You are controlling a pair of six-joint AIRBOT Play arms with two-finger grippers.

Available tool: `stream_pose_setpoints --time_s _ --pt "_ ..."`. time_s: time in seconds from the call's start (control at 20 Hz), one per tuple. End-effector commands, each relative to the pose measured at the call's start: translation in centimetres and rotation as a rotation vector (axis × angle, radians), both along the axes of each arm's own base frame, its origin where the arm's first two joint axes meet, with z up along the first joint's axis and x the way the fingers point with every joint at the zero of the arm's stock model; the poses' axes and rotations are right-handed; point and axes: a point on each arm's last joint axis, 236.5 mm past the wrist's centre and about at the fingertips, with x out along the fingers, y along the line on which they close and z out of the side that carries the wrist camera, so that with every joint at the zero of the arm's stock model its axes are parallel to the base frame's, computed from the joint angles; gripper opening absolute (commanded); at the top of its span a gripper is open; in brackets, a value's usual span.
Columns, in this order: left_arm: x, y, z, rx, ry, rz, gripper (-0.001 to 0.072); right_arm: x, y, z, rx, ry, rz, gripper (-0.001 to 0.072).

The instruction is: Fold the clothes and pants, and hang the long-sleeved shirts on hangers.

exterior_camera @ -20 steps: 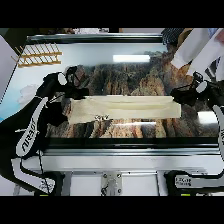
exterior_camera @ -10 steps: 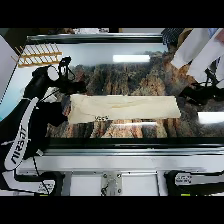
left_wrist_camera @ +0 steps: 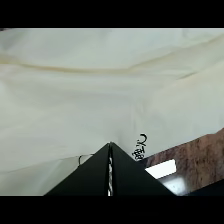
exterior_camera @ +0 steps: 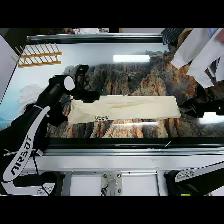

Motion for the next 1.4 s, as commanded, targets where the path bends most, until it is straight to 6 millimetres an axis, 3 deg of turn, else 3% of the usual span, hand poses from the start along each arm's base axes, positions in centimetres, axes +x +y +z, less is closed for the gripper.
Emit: stream_pose_setpoints --time_s 0.0,0.25,0.3,0.35,0.4,0.5,0.55,0.6,0.7,0.9,1.15,1.35 --pt "-1.1 -2.4 -1.1 0.004 0.012 -0.047 0.0015 2.0 2.9 -0.7 0.109 -0.053 0.013 0.0601" --pt "-0.8 -2.9 -1.1 -0.008 0.003 -0.032 0.0015 2.5 7.2 -1.6 0.121 -0.034 0.118 0.0577" --pt "-0.7 -2.8 -1.1 -0.008 0.002 -0.028 0.0015 2.5 7.6 -1.4 0.121 -0.037 0.14 0.0454" --pt "-0.7 -2.8 -1.1 -0.008 0.001 -0.028 0.0015 2.3 7.7 -1.3 0.119 -0.042 0.161 0.0248" --pt "-0.6 -2.8 -1.1 -0.01 -0.004 -0.027 0.0015 2.0 7.8 -1.1 0.117 -0.035 0.18 0.0124" --pt "0.3 -3.1 -0.8 -0.025 -0.04 -0.017 0.0015 0.5 7.2 -0.8 0.077 0.007 0.266 0.0075" --pt "0.7 -3.6 -0.6 -0.049 -0.055 -0.007 0.0015 -0.5 6.5 -0.5 0.03 0.04 0.326 0.0008" --pt "1.1 -4.5 -0.4 -0.09 -0.054 0.008 0.0014 -1.3 5.7 0.0 -0.025 0.065 0.375 0.0009" --pt "2.4 -6.3 -0.5 -0.143 -0.043 0.009 0.0015 -1.4 4.2 2.4 -0.135 0.068 0.42 0.0008" --pt "4.1 -12.0 -2.4 -0.207 -0.018 -0.057 0.0014 1.0 4.1 10.2 -0.261 -0.065 0.371 0.0008" --pt "2.7 -19.7 -5.2 -0.272 0.049 -0.157 0.0014 2.0 7.7 19.3 -0.355 -0.218 0.34 0.0008" --pt "1.1 -23.6 -7.0 -0.267 0.088 -0.246 0.0015 1.4 11.9 23.0 -0.378 -0.299 0.388 0.0008"
